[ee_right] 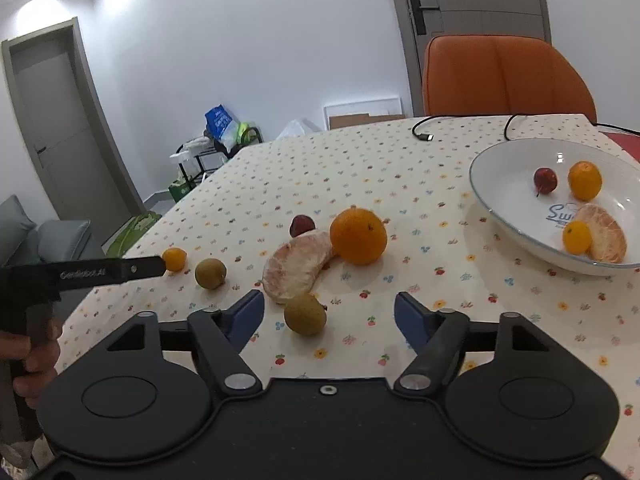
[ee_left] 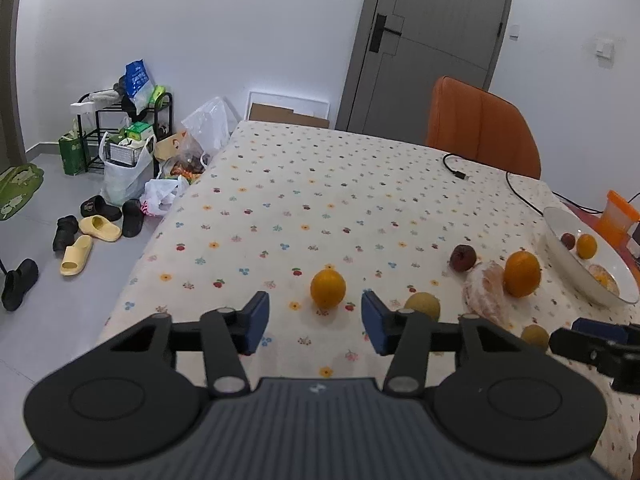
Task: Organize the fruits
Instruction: 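Grasp a kumquat with the left tool while the right tool grasps an olive-green fruit, then carry the kumquat and green fruit into the white bowl and open both tools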
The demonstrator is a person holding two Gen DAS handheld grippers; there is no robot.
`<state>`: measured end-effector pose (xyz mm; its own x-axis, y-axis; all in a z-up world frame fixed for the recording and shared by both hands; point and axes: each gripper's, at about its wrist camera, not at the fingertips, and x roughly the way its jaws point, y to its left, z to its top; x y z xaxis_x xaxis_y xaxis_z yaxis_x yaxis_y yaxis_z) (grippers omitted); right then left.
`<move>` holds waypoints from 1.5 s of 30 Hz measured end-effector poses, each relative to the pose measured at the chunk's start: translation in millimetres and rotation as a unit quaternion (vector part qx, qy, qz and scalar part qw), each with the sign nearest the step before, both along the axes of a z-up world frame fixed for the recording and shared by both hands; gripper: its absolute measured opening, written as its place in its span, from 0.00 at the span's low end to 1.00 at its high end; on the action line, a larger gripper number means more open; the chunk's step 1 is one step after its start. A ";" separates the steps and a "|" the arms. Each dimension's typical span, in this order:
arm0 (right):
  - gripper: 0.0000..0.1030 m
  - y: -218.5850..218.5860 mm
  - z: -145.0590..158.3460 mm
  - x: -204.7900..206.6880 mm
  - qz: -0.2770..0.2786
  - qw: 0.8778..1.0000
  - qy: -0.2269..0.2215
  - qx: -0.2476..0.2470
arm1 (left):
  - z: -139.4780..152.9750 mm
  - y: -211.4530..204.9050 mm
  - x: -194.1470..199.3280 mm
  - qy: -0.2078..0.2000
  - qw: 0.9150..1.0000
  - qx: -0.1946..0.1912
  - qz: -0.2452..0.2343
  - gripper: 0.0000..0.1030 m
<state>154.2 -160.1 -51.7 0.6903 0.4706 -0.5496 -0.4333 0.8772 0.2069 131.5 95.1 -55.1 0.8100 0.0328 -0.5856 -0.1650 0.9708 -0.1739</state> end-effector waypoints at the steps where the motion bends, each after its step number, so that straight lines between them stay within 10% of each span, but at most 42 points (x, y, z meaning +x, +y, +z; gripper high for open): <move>1: 0.62 2.2 -1.7 0.7 0.002 1.000 0.001 -0.004 | -1.0 -0.4 1.7 0.001 1.000 0.000 -0.001 0.45; 14: 0.25 15.2 -12.7 12.6 0.018 1.000 0.025 0.004 | -9.6 -6.5 20.7 0.000 1.000 0.007 0.002 0.26; 45: 0.25 -44.5 26.2 -14.1 -0.038 0.998 -0.036 0.043 | 41.9 -58.5 -8.5 -0.046 0.998 0.029 -0.038 0.20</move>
